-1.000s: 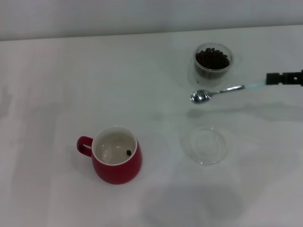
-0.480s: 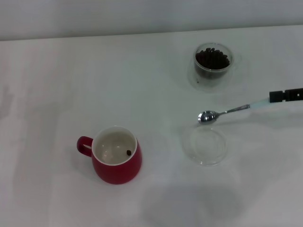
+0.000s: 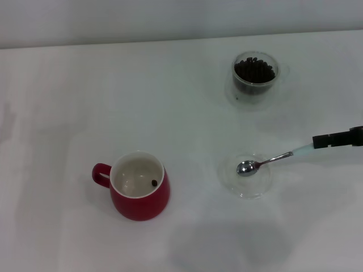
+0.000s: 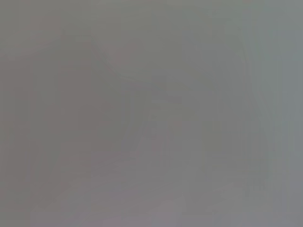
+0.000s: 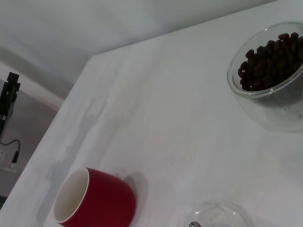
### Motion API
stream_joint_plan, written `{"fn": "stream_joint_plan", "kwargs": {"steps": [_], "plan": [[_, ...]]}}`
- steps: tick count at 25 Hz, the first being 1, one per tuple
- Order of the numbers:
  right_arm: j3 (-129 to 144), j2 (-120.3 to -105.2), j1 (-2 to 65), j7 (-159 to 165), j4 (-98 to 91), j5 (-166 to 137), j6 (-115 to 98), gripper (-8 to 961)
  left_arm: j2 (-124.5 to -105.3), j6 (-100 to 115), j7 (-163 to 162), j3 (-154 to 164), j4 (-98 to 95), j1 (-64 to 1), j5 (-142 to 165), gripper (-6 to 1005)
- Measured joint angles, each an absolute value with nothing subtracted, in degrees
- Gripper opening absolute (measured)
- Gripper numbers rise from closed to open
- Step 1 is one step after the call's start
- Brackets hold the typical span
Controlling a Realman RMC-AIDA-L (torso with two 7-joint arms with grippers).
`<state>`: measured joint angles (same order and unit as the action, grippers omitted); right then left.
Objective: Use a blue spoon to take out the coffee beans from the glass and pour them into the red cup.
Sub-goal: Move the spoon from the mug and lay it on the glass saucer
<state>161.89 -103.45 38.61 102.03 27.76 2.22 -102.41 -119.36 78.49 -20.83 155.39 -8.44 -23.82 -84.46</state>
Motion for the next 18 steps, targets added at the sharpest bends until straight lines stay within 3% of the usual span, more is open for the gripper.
{"fn": "stream_joint_plan", "kwargs": {"steps": [18], "plan": [[161.89, -104.8, 38.85, 100.82, 27.5, 2.11, -101.59, 146, -119.36, 78.49, -20.8, 155.39, -8.43, -23.88, -84.46, 893]]}}
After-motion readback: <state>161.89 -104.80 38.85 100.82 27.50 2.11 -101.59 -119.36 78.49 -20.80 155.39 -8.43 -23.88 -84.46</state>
